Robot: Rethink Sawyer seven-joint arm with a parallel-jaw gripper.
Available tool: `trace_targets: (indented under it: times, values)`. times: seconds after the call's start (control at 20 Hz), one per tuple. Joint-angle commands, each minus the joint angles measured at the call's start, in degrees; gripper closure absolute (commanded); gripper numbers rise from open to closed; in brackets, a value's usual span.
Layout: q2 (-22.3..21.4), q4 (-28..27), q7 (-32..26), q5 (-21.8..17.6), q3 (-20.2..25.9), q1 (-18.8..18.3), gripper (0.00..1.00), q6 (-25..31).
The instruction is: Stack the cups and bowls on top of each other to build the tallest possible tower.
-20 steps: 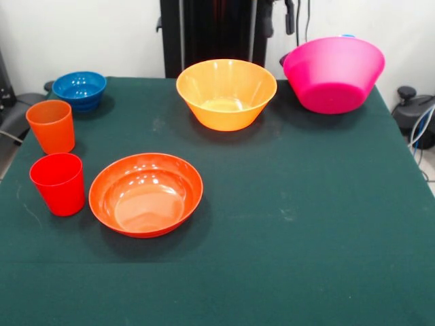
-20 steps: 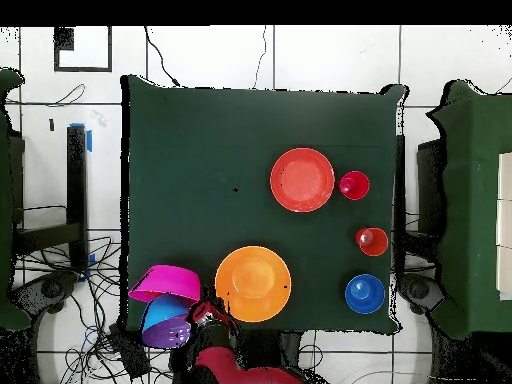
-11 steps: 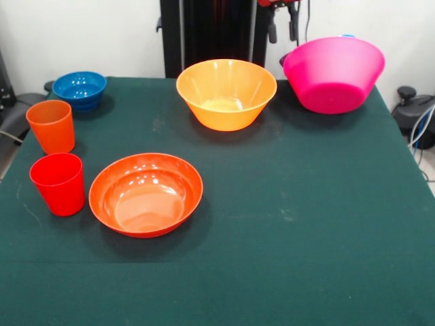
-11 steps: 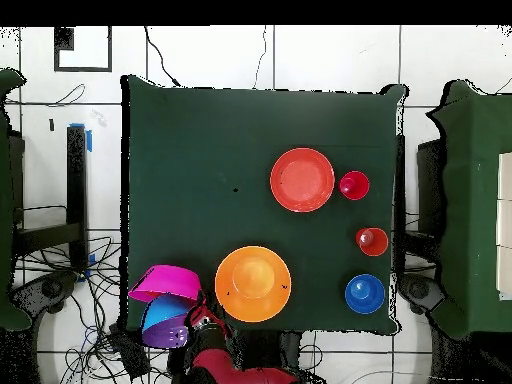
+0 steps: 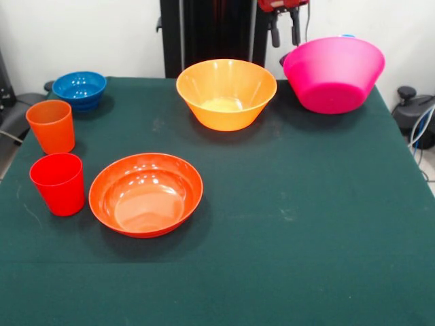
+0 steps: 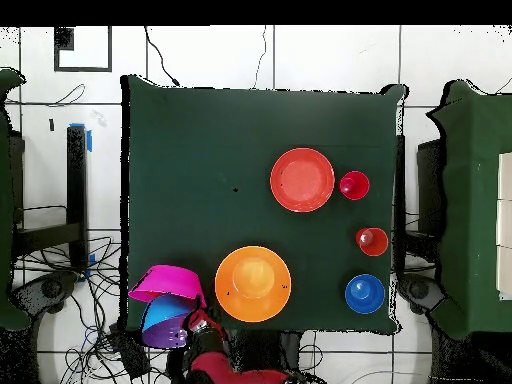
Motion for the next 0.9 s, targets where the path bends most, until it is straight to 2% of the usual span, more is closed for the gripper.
trace_targets:
  times: [0.05,0.5,0.75,0.9]
  values:
    - [6.05,-2.23,11.13,2.05,2.04,1.87,0.0,-2.64]
    - [11.15,-0.95,12.9,2.37,0.44,6.08,0.0,-9.31]
    - [13.74,-0.05,13.0,1.56,-0.64,6.54,0.0,-12.15]
    - [14.5,0.6,13.49,3.0,-0.38,8.4,0.0,-13.69]
